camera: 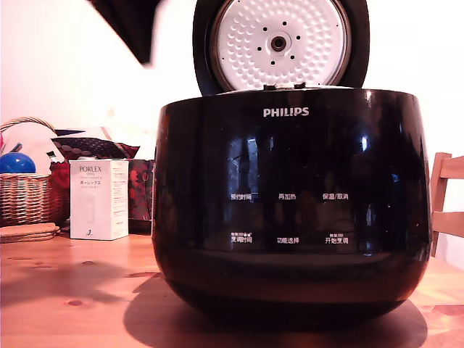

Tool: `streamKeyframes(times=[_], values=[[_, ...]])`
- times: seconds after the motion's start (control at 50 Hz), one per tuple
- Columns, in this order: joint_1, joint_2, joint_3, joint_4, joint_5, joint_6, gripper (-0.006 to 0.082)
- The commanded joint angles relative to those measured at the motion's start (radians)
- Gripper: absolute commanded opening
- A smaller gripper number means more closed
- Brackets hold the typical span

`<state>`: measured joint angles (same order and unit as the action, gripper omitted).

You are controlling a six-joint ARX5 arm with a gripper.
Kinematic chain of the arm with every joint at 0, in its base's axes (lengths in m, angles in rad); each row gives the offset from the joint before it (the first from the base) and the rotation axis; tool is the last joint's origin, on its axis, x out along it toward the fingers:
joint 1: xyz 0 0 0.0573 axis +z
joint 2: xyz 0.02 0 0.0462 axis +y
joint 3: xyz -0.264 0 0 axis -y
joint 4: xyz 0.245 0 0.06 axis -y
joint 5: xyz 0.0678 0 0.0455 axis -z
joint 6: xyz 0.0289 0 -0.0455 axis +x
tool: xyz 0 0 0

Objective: Place the pot you are holding inside the rice cooker

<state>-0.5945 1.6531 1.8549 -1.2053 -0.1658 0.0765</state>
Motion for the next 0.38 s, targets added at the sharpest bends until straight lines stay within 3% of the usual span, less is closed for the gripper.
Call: streamKeyframes(times=[0.0,0.36], values=[[0.032,-0.065,0.011,0.034,0.0,-0.025,-0.0024],[0.168,-0.166,0.011,0.1,0.0,-0.024,-0.0024]])
